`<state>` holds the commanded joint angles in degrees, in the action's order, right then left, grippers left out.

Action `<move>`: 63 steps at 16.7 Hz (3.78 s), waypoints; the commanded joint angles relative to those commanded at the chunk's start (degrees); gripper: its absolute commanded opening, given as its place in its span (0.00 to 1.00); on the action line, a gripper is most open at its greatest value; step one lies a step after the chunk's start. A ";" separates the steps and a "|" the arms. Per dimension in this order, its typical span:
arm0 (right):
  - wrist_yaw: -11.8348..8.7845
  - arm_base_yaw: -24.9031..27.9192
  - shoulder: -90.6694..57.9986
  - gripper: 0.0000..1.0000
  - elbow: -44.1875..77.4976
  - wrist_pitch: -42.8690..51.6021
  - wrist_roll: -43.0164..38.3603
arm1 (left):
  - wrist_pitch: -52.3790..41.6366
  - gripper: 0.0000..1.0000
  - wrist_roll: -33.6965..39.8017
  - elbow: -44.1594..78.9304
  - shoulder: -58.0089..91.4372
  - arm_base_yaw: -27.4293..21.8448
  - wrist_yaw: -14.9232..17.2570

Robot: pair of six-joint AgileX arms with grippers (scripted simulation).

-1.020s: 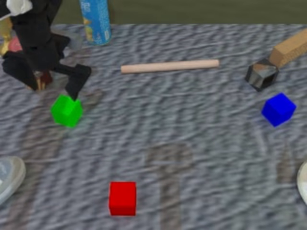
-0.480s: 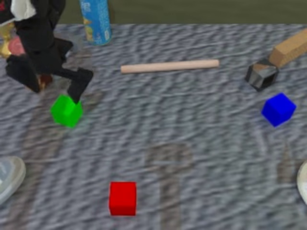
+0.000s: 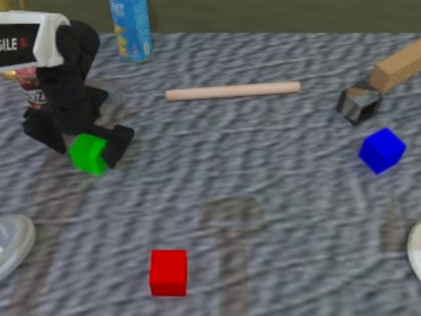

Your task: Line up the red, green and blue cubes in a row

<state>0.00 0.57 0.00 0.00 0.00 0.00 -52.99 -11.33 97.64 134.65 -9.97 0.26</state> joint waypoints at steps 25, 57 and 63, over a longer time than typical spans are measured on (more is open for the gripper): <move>0.00 0.00 0.00 1.00 0.00 0.00 0.00 | -0.27 0.00 -0.06 0.20 -0.36 0.05 0.05; 0.00 0.00 0.00 1.00 0.00 0.00 0.00 | -8.76 0.00 62.47 -12.40 -21.20 -41.54 -0.27; 0.00 0.00 0.00 1.00 0.00 0.00 0.00 | -8.62 0.00 63.41 -12.79 -21.55 -42.28 -0.30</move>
<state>0.00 0.57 0.00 0.00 0.00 0.00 -61.61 52.07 84.85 113.10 -52.25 -0.03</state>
